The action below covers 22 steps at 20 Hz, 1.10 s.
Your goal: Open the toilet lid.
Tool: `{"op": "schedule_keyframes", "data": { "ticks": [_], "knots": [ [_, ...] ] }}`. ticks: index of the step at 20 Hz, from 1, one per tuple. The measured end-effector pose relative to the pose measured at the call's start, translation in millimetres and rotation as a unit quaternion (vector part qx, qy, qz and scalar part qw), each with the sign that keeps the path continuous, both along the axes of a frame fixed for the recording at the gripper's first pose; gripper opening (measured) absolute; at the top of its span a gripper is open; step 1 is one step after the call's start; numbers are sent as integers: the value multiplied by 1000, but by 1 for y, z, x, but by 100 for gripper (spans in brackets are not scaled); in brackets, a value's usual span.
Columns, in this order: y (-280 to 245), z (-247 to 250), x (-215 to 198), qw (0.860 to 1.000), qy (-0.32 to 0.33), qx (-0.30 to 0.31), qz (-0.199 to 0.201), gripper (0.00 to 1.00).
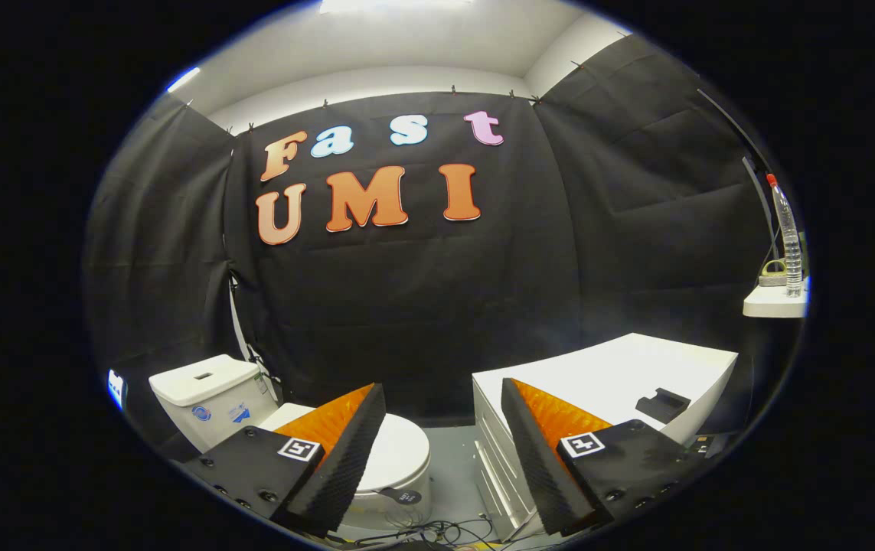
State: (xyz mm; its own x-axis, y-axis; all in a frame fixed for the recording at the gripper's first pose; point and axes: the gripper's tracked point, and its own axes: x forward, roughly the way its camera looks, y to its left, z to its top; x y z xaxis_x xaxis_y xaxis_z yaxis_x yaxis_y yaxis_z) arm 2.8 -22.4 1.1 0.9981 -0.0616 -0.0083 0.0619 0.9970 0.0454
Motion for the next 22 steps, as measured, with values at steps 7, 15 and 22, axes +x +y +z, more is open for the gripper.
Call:
{"op": "schedule_keyframes", "data": {
  "ticks": [7,15,22],
  "knots": [
    [3,-1,-1,1000,2,-5,4,97],
    [3,-2,-1,1000,4,-4,5,97],
    [4,-1,-1,1000,3,-6,5,97]
  ]
}}
